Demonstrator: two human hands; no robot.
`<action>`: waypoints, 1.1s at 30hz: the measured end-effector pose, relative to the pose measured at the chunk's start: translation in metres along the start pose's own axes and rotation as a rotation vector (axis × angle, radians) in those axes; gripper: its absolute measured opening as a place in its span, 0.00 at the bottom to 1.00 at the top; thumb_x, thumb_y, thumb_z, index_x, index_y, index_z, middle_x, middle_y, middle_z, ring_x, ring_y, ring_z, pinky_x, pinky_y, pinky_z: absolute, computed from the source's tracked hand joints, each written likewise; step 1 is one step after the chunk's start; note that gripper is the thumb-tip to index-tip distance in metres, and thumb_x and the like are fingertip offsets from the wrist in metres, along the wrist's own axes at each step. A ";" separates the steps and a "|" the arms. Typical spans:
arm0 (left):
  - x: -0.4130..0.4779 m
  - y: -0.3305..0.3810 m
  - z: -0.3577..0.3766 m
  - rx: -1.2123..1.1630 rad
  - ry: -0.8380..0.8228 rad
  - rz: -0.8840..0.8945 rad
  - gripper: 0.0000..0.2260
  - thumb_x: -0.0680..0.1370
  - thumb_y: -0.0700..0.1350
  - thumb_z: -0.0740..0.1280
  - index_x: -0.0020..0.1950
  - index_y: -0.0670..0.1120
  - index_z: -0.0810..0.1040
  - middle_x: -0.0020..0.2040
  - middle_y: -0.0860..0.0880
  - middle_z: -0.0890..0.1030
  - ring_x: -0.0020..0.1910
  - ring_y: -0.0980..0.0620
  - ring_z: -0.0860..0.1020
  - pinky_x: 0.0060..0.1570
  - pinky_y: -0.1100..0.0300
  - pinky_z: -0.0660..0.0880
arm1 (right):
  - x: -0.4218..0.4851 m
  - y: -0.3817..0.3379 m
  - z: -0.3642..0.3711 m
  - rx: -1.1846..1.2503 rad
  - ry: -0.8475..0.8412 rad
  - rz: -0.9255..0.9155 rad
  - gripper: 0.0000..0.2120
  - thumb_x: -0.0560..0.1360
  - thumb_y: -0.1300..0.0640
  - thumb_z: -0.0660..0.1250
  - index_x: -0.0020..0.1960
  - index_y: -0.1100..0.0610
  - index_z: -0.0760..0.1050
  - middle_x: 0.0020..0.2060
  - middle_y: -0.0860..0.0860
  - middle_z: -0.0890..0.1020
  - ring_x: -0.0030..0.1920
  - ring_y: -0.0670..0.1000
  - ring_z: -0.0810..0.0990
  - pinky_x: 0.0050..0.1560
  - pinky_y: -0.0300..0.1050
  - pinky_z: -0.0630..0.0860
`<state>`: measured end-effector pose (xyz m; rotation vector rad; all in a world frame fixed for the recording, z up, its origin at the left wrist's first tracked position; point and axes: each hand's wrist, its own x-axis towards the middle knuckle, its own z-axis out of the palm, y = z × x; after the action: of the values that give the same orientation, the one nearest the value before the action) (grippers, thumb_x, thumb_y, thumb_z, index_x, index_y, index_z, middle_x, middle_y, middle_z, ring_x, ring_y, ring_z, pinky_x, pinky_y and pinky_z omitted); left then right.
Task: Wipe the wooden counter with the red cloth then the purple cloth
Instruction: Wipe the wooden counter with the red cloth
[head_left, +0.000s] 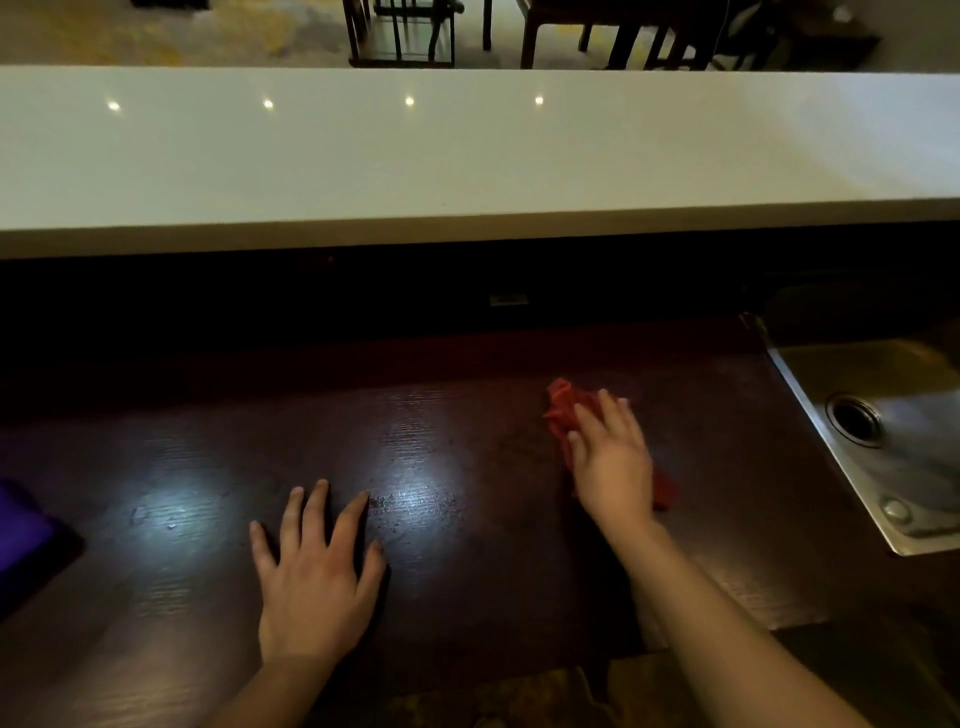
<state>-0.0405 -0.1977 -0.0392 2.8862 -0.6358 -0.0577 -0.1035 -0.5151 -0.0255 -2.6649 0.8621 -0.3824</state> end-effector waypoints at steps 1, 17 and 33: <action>0.000 0.000 0.000 0.002 0.002 0.002 0.26 0.75 0.59 0.54 0.70 0.52 0.73 0.73 0.40 0.69 0.77 0.40 0.60 0.71 0.29 0.52 | -0.008 -0.011 0.006 0.010 -0.037 -0.108 0.19 0.75 0.58 0.66 0.66 0.57 0.75 0.71 0.60 0.69 0.72 0.63 0.64 0.73 0.55 0.63; -0.001 0.003 -0.004 0.013 -0.023 -0.007 0.26 0.75 0.58 0.55 0.70 0.52 0.72 0.74 0.40 0.68 0.77 0.39 0.60 0.71 0.29 0.52 | 0.002 -0.061 0.027 0.074 -0.159 -0.300 0.20 0.75 0.55 0.68 0.66 0.55 0.74 0.72 0.58 0.68 0.73 0.62 0.62 0.74 0.52 0.61; 0.000 0.000 0.000 0.006 -0.017 -0.016 0.25 0.76 0.59 0.54 0.71 0.54 0.70 0.75 0.42 0.67 0.78 0.41 0.58 0.72 0.31 0.51 | 0.053 -0.048 0.025 -0.033 -0.070 -0.052 0.20 0.77 0.52 0.62 0.69 0.53 0.71 0.74 0.59 0.65 0.74 0.61 0.59 0.74 0.53 0.57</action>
<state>-0.0406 -0.1972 -0.0395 2.9000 -0.6171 -0.0829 -0.0284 -0.5050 -0.0221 -2.7176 0.7861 -0.2873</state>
